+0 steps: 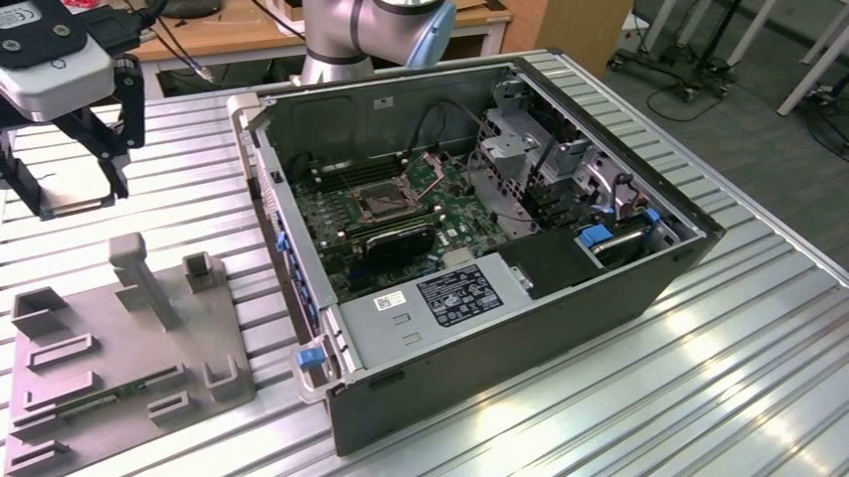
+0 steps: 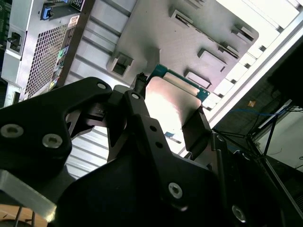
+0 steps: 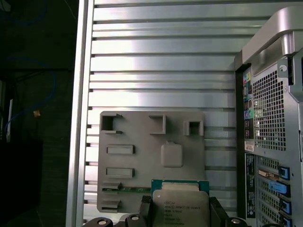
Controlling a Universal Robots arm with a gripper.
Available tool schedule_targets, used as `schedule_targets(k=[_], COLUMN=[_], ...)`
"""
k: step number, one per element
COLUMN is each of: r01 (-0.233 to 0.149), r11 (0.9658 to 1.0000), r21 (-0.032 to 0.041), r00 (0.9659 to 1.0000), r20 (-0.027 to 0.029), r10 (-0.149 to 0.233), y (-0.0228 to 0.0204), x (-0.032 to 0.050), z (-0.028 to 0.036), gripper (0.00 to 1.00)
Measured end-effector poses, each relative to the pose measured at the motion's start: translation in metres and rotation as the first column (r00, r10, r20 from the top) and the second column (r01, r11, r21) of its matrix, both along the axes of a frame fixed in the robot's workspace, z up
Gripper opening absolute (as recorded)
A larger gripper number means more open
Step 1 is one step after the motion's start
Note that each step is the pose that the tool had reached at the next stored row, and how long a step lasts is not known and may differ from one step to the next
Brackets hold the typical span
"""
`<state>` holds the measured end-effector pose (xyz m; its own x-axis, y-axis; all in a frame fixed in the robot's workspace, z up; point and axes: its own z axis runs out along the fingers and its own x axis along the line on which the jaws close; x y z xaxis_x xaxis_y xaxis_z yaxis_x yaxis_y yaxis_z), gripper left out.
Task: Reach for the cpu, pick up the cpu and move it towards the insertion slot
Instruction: 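Pick up the cpu and move it towards the insertion slot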
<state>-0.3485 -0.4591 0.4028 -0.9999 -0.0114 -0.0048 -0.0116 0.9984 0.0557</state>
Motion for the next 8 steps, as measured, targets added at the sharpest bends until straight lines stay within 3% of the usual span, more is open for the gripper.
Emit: schedule_targets(k=[8], r01=[0.000], r11=[1.0000], r21=[0.0000], r00=[1.0000], r20=[0.0000], r10=[0.000], y=[0.0000], x=[0.0049], z=[-0.0001], gripper=[0.55])
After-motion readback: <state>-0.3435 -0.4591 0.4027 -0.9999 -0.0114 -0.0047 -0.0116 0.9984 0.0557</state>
